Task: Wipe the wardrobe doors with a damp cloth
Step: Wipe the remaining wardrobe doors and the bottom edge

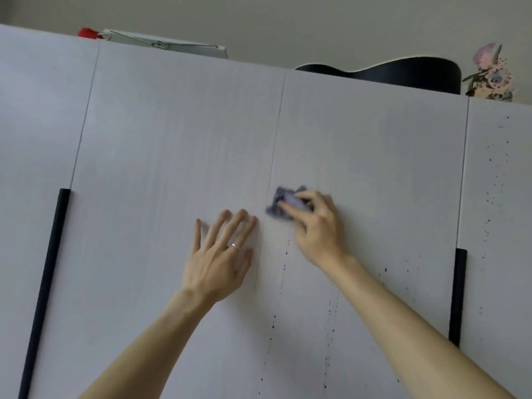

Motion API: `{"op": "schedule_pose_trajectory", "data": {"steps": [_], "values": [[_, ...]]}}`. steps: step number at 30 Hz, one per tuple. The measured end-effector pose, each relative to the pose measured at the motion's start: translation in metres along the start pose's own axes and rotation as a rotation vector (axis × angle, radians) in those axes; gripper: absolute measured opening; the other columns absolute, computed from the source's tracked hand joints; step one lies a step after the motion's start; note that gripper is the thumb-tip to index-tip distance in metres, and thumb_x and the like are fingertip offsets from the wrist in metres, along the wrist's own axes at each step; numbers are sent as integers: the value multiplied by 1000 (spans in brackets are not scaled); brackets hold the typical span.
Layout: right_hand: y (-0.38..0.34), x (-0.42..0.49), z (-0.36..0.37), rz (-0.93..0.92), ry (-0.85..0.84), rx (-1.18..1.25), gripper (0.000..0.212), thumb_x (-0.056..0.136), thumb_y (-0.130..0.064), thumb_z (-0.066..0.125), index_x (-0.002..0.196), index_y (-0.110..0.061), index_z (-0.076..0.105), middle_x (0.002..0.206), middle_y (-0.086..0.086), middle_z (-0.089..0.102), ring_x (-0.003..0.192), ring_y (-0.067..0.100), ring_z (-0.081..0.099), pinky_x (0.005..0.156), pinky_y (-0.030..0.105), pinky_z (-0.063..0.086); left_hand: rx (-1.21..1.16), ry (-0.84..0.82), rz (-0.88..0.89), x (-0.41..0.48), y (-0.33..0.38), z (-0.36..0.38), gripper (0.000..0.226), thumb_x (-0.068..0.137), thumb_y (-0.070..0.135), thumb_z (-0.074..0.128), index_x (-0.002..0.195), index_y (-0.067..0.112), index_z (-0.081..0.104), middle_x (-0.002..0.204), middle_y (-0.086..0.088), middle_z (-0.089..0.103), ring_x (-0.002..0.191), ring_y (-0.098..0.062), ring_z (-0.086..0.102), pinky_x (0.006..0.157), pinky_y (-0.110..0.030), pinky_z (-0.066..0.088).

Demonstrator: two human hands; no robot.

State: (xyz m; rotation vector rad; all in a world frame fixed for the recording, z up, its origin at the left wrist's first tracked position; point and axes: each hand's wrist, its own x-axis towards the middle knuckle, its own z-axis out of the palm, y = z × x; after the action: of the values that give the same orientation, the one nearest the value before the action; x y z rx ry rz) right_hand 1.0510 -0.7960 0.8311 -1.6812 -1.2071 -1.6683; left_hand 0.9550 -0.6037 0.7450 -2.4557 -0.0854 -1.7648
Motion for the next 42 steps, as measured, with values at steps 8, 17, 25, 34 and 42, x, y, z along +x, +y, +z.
{"op": "schedule_pose_trajectory", "data": {"steps": [8,17,25,34,42], "values": [[-1,51,6,276,192,-47,40,87,-1,60,113,-26,77,114,3,62,94,30,52,80,39,52,35,-9,43,-6,-12,21,60,104,49,28,160,29,20,167,9,14,154,-20,11,116,-70,15],[-19,7,11,-59,14,-113,52,76,6,63,111,-30,77,113,-3,63,94,26,52,80,31,49,23,-1,99,-53,-35,24,61,100,51,39,157,33,29,166,1,21,153,-26,18,115,-70,14],[-32,-17,31,96,156,-94,41,86,-6,55,116,-25,76,113,8,64,96,30,52,85,37,50,21,35,103,-52,-39,30,62,100,54,37,158,35,26,167,4,19,154,-23,16,117,-68,10],[-11,-5,7,196,151,-97,42,82,5,65,109,-24,78,109,4,64,96,30,56,83,35,50,21,48,100,-53,-37,32,62,100,54,35,158,33,27,167,3,18,154,-23,15,117,-69,8],[-51,-75,21,19,6,-30,42,84,2,64,113,-26,77,110,-1,61,95,26,53,80,37,52,33,-1,104,-59,-47,20,64,97,54,40,155,29,35,166,-5,22,152,-27,20,115,-69,19]]}}
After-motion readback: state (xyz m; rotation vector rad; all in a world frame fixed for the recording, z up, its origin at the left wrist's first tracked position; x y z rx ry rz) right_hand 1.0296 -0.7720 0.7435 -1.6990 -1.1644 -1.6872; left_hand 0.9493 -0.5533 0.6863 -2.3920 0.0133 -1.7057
